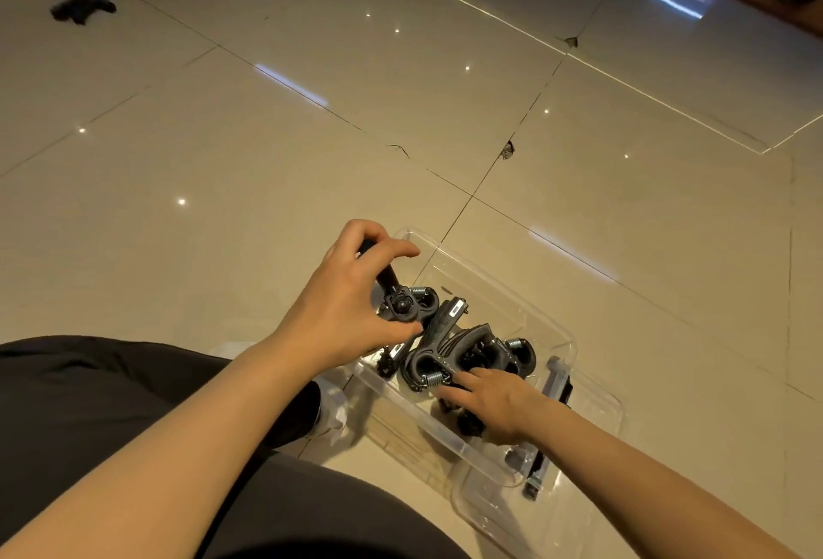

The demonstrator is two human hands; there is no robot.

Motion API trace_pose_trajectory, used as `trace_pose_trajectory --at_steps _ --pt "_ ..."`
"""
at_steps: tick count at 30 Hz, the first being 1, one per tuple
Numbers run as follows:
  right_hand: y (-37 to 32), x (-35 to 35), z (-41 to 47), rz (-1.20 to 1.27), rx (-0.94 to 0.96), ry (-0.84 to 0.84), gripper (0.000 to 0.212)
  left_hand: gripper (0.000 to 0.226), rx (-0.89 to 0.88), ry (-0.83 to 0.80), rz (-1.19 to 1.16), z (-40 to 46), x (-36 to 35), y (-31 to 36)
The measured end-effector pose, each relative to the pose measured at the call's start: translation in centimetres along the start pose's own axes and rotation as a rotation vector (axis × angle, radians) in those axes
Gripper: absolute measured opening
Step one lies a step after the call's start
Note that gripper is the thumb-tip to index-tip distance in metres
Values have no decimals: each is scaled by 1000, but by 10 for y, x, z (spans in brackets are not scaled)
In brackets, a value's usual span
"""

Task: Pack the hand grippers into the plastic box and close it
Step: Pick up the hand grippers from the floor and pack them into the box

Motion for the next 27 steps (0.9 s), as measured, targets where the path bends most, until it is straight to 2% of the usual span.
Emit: trace_pose_trajectory --at_steps 5,7,11,16,22,27 --pt "0 8 5 12 -27 104 51 69 -15 24 -30 -2 4 2" --pt "-2 11 6 39 -29 147 52 68 -3 44 -47 -3 6 -2" --pt "-6 15 4 94 -86 224 75 68 12 56 -45 -4 9 -9" --pt "-9 15 13 115 -142 180 59 69 50 57 -30 -7 10 -20" --pt "-13 9 14 169 -90 150 47 67 50 58 -33 -9 12 -22" --pt "-14 4 15 191 -145 216 34 67 30 68 -47 -11 13 -19"
Point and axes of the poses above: each hand's wrist, its own z-axis towards the middle knuckle, its own x-axis out of the back of the hand, y = z × x, the point moved 4 cm from there along z, towards the middle knuckle, and after that the axes turned 9 degrees about z, right-handed, at the moved point
